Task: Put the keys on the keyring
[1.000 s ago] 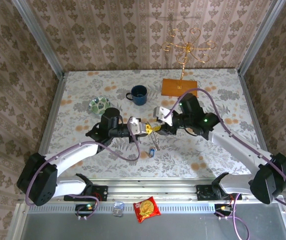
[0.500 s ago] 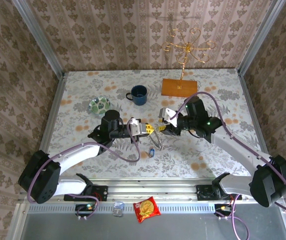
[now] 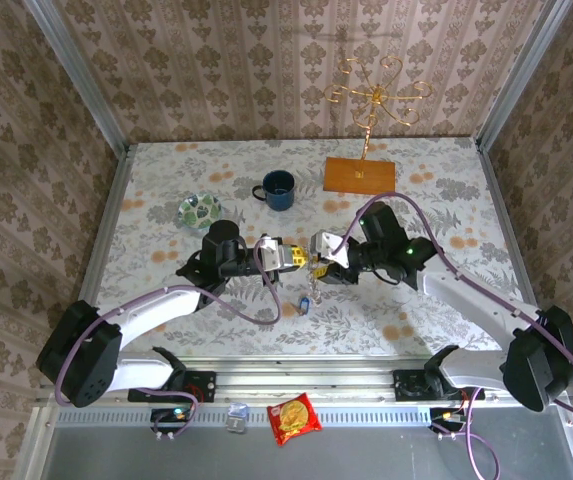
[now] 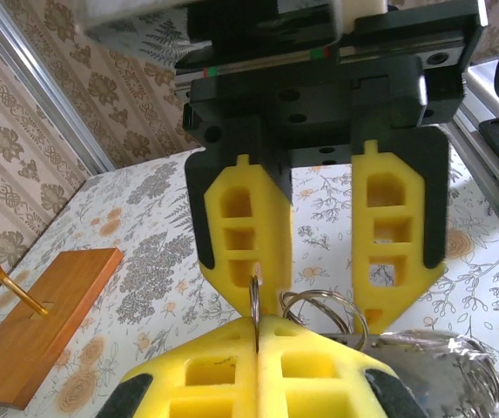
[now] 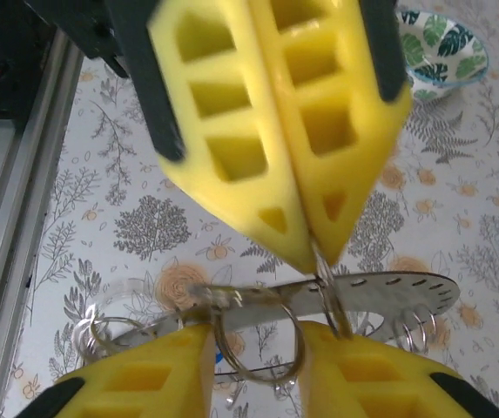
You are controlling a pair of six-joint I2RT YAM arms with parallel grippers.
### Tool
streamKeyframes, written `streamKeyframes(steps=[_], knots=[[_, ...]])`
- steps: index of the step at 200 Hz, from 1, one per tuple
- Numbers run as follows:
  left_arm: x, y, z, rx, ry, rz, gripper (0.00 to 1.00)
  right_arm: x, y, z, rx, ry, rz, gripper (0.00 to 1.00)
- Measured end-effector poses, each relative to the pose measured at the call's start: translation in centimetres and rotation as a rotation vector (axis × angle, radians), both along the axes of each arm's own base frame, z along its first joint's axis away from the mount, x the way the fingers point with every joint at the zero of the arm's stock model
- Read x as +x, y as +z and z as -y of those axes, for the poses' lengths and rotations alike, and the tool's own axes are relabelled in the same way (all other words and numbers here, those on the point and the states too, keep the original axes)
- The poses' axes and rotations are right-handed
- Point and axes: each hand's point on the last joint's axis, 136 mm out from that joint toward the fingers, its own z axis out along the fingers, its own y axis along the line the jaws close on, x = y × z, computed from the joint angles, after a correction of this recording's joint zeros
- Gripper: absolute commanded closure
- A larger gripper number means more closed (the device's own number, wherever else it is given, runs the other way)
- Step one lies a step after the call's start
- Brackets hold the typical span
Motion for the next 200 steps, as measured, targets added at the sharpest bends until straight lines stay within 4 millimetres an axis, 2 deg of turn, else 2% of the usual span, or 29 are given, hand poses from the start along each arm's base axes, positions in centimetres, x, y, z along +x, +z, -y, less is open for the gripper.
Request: streamKeyframes(steps=[22,49,109,139,165,200], knots=[[0.0,0.0,0.0,-0.001,-0.001,0.001,1.0,0.1,0.0,0.1,0.004,-0.032,0.038,0.78],[-0.1,-0.3,-0.1,0.003,0.001,-0.003,1.0,0.3,-0.4,0.8,-0.007,-0.072,0.053,0.78],[0.5,-0.1,-0.1,0.0,0.032,0.011,1.0,-0.6,1.3,0.7,0.039,-0.082,0.053,0.73],[0.6,0.3,0.0,-0.013,0.033,0.026,1.0,-1.3,1.5,0.5,0.049,-0.072,0.046,0.78],[0.6,0.6,0.0,-0.031,0.034,0.029,1.0,-1.2,1.7,1.6,0.089,-0.116,0.081,0.82],[0.5,0.4,0.0,-0.044,0.033,0.008,1.0,1.2,2.4,3.8,0.169,-0.226,0.101,0.69]])
